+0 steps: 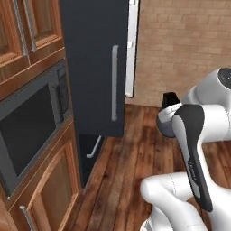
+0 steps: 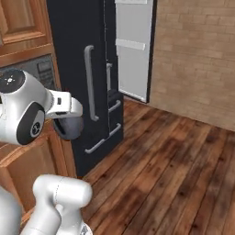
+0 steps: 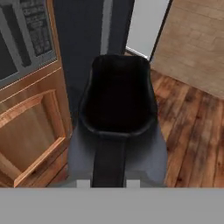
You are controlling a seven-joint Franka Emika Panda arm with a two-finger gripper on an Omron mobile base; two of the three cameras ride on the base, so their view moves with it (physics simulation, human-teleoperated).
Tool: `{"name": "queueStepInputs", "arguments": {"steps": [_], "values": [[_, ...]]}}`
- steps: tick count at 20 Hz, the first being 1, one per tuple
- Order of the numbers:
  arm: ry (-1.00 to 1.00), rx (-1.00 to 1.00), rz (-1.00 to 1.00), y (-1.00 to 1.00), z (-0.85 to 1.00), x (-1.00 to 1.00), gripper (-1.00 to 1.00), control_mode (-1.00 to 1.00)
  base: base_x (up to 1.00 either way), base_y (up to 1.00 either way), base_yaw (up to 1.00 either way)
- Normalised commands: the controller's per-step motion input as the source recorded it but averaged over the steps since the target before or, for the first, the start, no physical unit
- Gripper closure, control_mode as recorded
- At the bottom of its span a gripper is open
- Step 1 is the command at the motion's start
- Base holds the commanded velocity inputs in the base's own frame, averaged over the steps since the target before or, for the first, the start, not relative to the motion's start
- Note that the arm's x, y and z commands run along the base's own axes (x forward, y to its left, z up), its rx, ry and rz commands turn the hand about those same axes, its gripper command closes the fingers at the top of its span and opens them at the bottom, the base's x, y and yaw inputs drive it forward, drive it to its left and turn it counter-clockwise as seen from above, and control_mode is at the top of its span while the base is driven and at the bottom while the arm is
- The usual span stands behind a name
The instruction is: Move the bread and lobster from the second highest shelf to the top shelf to make space. Then, place the pitcher from the counter on the cleared second highest shelf.
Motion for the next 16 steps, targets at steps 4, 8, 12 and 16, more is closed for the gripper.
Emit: {"name": "queueStepInputs", "arguments": {"steps": [4,8,12,16], "values": [[0.0,0.0,0.0,0.0,0.0,0.0,1.0,1.0,0.88,-0.23,-0.37],[0.0,0.0,0.0,0.0,0.0,0.0,1.0,1.0,0.94,-0.21,-0.05],[0.0,0.0,0.0,0.0,0.0,0.0,1.0,1.0,0.84,-0.52,0.37],[0.0,0.0,0.0,0.0,0.0,0.0,1.0,1.0,0.81,-0.58,0.57]]}}
